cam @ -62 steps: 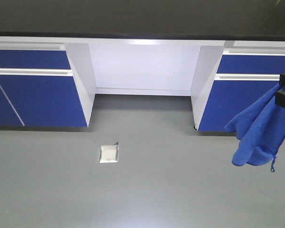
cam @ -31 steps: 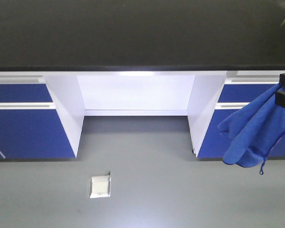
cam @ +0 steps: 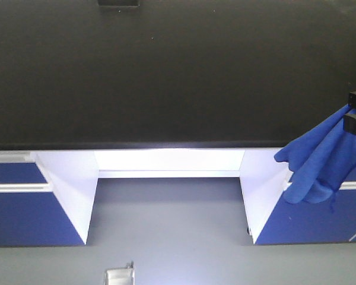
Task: Wipe right workspace with blue cloth
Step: 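Hold the blue cloth in the right gripper while driving to another bench, then lower the blue cloth onto the bench surface with the right gripper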
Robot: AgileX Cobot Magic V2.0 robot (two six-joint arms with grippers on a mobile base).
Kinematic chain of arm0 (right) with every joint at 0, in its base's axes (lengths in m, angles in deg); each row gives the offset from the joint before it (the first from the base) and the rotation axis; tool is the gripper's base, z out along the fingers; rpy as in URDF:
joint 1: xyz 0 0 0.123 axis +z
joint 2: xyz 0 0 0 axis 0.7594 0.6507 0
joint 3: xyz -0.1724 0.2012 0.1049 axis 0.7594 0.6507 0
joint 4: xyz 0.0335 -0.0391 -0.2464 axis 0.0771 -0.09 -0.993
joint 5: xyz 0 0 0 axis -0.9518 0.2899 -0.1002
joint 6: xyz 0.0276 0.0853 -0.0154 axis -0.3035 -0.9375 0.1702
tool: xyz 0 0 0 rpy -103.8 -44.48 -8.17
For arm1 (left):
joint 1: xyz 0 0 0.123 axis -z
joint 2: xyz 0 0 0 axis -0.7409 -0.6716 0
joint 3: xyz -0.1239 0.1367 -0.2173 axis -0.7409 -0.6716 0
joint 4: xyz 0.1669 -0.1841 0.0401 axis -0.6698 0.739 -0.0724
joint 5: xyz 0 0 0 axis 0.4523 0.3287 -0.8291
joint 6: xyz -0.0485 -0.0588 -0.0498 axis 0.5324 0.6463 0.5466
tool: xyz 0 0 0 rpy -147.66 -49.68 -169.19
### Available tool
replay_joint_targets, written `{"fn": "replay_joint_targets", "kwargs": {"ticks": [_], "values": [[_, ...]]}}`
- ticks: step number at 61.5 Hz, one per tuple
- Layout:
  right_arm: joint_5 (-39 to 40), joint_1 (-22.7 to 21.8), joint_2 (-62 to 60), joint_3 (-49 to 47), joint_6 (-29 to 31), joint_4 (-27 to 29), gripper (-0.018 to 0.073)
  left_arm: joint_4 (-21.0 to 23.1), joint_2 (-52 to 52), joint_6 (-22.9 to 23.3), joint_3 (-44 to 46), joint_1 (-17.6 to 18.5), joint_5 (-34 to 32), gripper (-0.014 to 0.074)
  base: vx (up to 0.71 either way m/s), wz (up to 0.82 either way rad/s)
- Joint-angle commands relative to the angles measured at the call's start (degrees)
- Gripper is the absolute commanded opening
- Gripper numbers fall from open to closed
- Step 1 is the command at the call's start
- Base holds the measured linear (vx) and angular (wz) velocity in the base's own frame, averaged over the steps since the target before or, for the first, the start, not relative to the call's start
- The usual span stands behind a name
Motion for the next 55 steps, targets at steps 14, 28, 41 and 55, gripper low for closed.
{"fn": "replay_joint_targets", "kwargs": {"ticks": [14, 28, 41, 55], "values": [[3.5, 0.0, -0.7, -1.6, 0.2, 1.1, 0.0, 0.4, 0.8, 0.5, -1.8, 0.1, -4.7, -0.0006, 0.32, -0.04], [3.5, 0.0, -0.7, -1.6, 0.2, 1.1, 0.0, 0.4, 0.8, 0.5, -1.8, 0.1, -4.7, -0.0006, 0.29, -0.05], [3.5, 0.0, -0.7, -1.6, 0.2, 1.1, 0.0, 0.4, 0.8, 0.5, -1.8, 0.1, -4.7, -0.0006, 0.22, -0.04], [3.5, 0.0, -0.7, -1.6, 0.2, 1.1, 0.0, 0.4, 0.8, 0.5, -1.8, 0.1, -4.7, -0.0006, 0.15, -0.02]]}}
